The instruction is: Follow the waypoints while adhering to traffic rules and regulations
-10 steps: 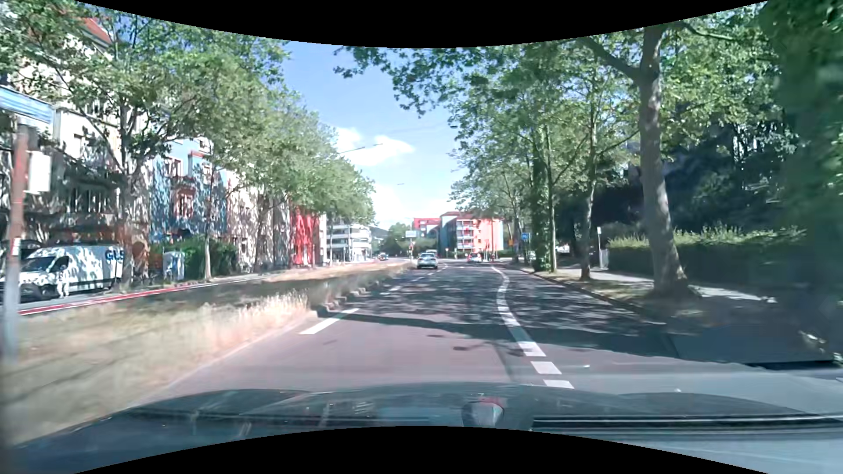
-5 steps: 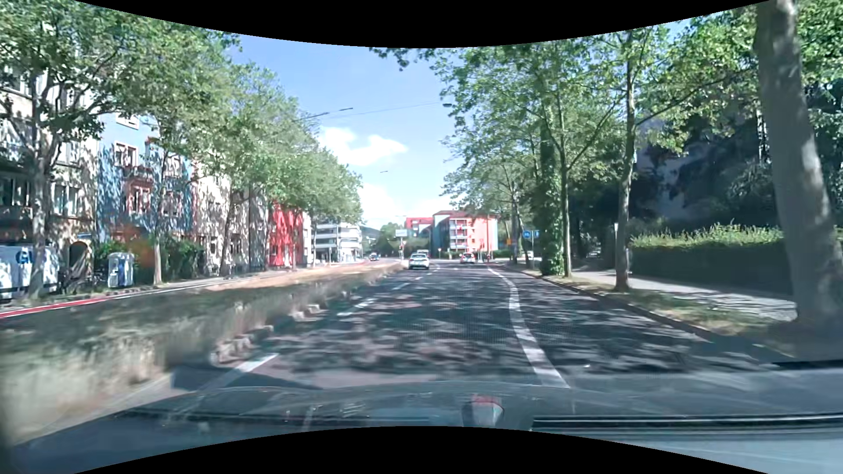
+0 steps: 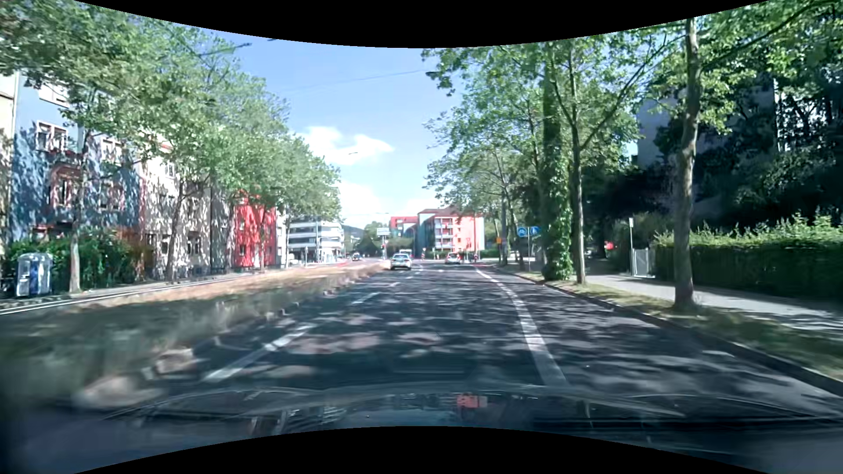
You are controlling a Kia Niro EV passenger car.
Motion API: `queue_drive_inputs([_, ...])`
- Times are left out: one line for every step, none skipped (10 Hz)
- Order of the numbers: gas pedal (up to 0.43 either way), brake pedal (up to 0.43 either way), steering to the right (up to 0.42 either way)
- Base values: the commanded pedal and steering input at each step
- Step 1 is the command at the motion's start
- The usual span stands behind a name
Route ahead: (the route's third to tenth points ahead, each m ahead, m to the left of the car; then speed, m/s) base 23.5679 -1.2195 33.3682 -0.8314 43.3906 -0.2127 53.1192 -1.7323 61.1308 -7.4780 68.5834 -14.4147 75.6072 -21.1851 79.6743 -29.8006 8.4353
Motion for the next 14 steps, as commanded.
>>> queue_drive_inputs([0.079,0.000,0.040])
queue_drive_inputs([0.079,0.000,0.038])
queue_drive_inputs([0.079,0.000,0.038])
queue_drive_inputs([0.079,0.000,0.036])
queue_drive_inputs([0.079,0.000,0.035])
queue_drive_inputs([0.067,0.000,0.026])
queue_drive_inputs([0.059,0.000,0.015])
queue_drive_inputs([0.059,0.000,0.011])
queue_drive_inputs([0.047,0.000,0.004])
queue_drive_inputs([0.047,0.000,-0.004])
queue_drive_inputs([0.039,0.000,-0.013])
queue_drive_inputs([0.039,0.000,-0.018])
queue_drive_inputs([0.039,0.000,-0.019])
queue_drive_inputs([0.028,0.000,-0.019])
